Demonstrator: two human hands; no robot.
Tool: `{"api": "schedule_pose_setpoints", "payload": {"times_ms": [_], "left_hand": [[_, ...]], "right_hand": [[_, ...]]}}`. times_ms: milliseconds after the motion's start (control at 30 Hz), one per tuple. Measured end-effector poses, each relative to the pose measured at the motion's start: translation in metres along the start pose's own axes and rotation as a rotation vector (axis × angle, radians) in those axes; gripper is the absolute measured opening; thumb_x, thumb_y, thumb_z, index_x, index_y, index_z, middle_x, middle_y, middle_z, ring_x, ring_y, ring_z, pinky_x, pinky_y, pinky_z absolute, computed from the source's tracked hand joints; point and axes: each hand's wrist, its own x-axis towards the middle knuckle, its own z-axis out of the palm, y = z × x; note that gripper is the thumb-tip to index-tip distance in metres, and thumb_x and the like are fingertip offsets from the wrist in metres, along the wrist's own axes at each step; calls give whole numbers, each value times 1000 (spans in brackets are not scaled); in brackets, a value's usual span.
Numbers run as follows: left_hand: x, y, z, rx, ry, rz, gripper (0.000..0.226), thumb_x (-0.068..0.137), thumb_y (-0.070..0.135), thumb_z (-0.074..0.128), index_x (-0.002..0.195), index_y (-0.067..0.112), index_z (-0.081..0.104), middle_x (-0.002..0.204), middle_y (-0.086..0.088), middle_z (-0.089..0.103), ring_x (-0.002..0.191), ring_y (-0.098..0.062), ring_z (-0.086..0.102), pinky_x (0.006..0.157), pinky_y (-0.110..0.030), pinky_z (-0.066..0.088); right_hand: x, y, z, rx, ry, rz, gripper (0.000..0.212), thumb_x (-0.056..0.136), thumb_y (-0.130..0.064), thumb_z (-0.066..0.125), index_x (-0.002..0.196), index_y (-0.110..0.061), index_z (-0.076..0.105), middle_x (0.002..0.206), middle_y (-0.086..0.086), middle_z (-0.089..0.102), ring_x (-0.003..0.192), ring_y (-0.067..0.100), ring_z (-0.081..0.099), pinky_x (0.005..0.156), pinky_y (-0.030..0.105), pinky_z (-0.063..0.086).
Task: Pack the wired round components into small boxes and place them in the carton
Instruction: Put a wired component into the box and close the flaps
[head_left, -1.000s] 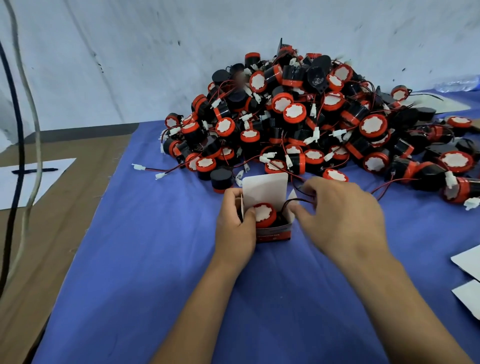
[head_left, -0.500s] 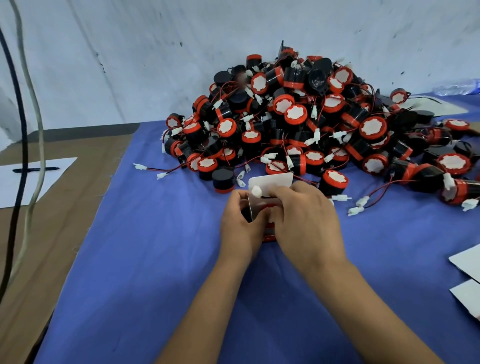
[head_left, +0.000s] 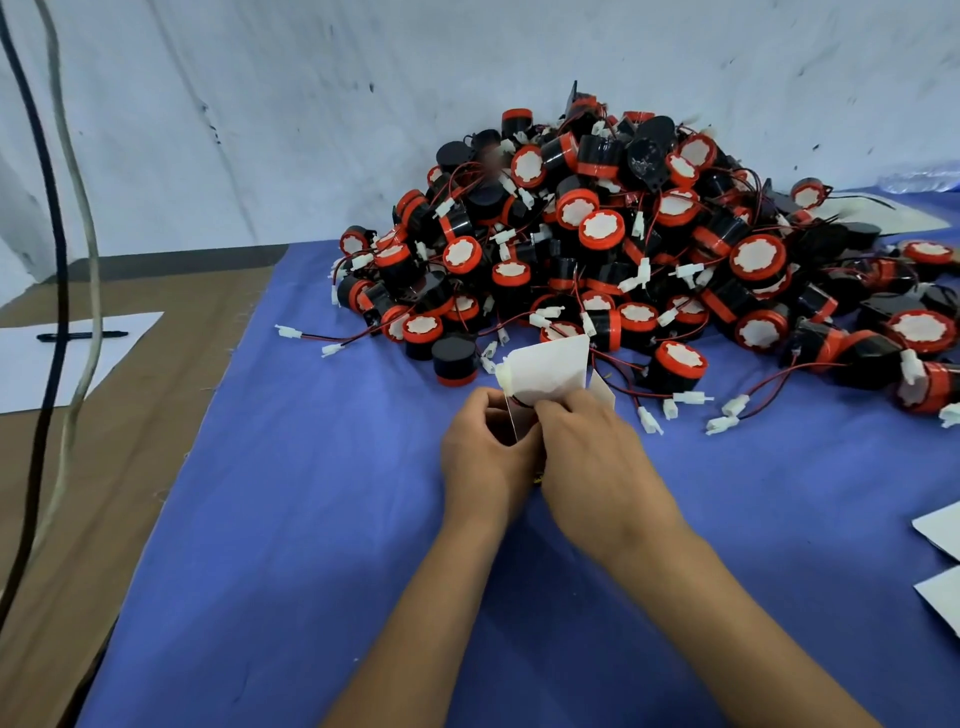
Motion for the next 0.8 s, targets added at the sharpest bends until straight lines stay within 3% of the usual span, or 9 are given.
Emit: {"api": "schedule_pose_setpoints", "payload": {"times_ms": [67, 167, 267, 333, 400, 467, 567, 700, 800], "left_hand": [[0, -2, 0, 6, -5, 13, 17, 85, 22, 80, 92, 20, 65, 79, 6, 73, 66, 0, 65, 54, -13, 45], [2, -2, 0, 52, -12, 19, 18, 85, 20, 79, 91, 17, 63, 79, 2, 72, 67, -9, 62, 56, -19, 46], [6, -3, -1, 56, -25, -23, 7, 89, 9, 67, 90, 9, 60, 78, -3, 69, 68, -18, 55, 55, -24, 47], [6, 0, 1, 70, -32, -11, 14, 91, 16, 59, 93, 2, 58, 79, -9, 65, 72, -24, 53, 62, -33, 47], [7, 1, 3, 85, -37, 10, 20, 95, 24, 58, 97, 4, 59, 83, -11, 67, 72, -22, 55, 60, -25, 47], [2, 2, 4, 66, -5, 32, 22, 97, 27, 58, 96, 5, 62, 87, -14, 70, 73, -18, 58, 60, -22, 50], [-4, 2, 5, 35, -17, 61, 14, 100, 25, 61, 91, 14, 61, 79, 1, 70, 72, -12, 62, 68, -36, 55], [-4, 0, 6, 117, -15, 79, 18, 91, 22, 72, 84, 24, 56, 73, 8, 69, 64, -4, 60, 56, -19, 46], [-4, 0, 4, 118, -22, 74, 20, 85, 20, 76, 85, 19, 56, 71, 7, 65, 61, -3, 57, 49, -13, 40]], "right_hand": [[4, 7, 3, 48, 6, 8, 31, 91, -8, 50, 118, -18, 61, 115, 0, 51, 99, 18, 46, 74, 25, 39], [10, 11, 12, 155, 28, 2, 34, 90, -15, 44, 118, -19, 62, 113, -3, 48, 106, 19, 44, 85, 24, 39], [13, 6, 17, 309, 12, 72, 40, 87, -39, 31, 104, -24, 64, 107, -5, 44, 105, 19, 38, 99, 32, 39], [14, 1, 21, 319, 55, 128, 55, 91, -62, 24, 96, -27, 66, 104, -5, 43, 105, 18, 34, 103, 33, 36], [14, -2, 25, 326, 137, 176, 72, 90, -76, 19, 93, -27, 72, 104, -3, 47, 108, 19, 37, 103, 35, 38], [16, -3, 28, 362, 219, 208, 70, 94, -74, 21, 87, -29, 74, 98, -4, 51, 105, 18, 42, 100, 38, 42], [19, 1, 29, 405, 317, 224, 52, 103, -57, 38, 77, -31, 74, 87, -7, 54, 99, 16, 45, 90, 35, 43], [19, 7, 24, 490, 333, 195, 43, 104, -45, 49, 76, -27, 76, 85, -8, 52, 101, 17, 50, 83, 30, 41], [17, 14, 17, 563, 235, 114, 47, 97, -60, 48, 79, -28, 78, 95, -6, 54, 110, 20, 49, 89, 31, 45]]}}
